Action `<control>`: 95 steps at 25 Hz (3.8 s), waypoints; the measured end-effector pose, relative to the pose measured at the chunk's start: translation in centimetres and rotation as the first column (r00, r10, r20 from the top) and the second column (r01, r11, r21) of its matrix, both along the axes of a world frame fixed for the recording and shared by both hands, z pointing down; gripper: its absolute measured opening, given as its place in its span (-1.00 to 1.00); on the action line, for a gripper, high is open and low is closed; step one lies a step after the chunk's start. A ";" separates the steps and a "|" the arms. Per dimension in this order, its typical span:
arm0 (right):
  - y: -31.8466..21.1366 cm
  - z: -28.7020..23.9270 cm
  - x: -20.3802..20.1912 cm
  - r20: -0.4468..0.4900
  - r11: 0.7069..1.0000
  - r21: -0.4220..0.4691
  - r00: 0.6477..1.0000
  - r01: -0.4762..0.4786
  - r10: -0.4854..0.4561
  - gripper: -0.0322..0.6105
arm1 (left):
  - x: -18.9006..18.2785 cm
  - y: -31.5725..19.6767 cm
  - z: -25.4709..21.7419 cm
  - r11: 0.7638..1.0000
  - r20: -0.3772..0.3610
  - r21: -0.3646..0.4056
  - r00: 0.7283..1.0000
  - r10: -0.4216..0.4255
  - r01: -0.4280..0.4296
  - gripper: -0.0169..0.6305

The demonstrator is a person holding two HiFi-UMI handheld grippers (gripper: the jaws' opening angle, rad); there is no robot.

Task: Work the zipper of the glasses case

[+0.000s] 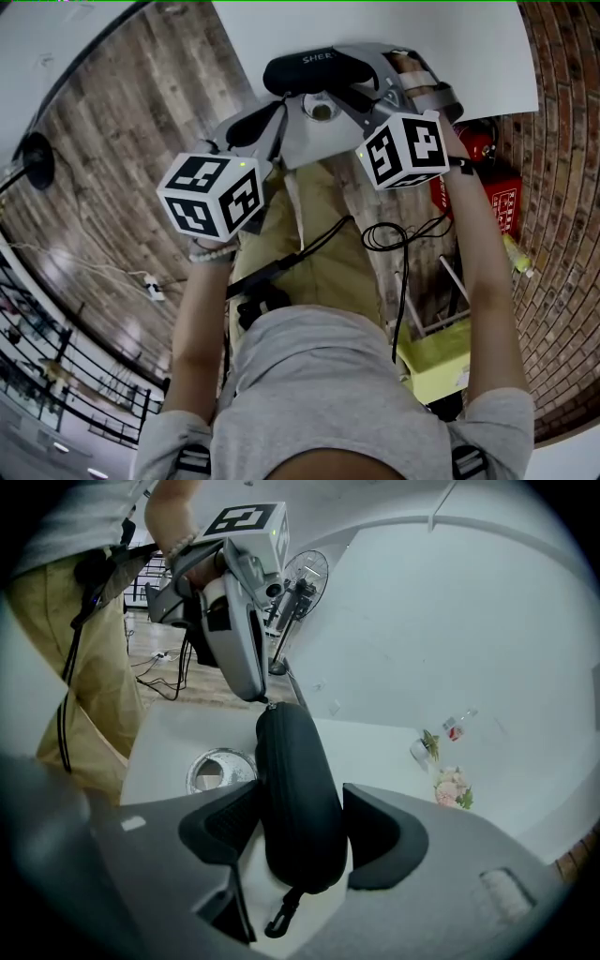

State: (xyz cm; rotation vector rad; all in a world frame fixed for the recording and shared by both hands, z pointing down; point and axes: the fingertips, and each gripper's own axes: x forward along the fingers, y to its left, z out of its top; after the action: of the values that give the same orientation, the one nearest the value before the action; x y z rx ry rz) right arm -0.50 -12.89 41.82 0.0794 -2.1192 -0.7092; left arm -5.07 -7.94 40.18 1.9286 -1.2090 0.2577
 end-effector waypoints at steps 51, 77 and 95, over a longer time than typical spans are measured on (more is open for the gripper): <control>1.6 0.0 0.5 0.006 0.999 -0.012 0.999 -0.052 0.052 0.13 | -2.5 0.4 -2.3 0.981 0.120 0.162 0.989 0.085 -0.104 -0.51; 5.8 -16.8 2.9 0.546 0.753 -0.331 0.536 -0.568 0.644 -0.89 | -5.0 2.0 -19.8 0.762 0.270 0.567 0.945 0.185 -0.312 -0.91; 10.4 -20.8 4.6 0.607 0.662 -0.425 0.348 -0.617 0.715 -0.89 | -6.9 4.9 -20.6 0.735 0.324 0.590 0.932 0.162 -0.333 -0.91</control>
State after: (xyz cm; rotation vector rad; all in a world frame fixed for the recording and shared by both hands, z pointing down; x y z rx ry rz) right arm 4.07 -2.49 20.98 1.3341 -2.5425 0.0261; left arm -11.94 -3.05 19.56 2.7423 -1.3039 0.2569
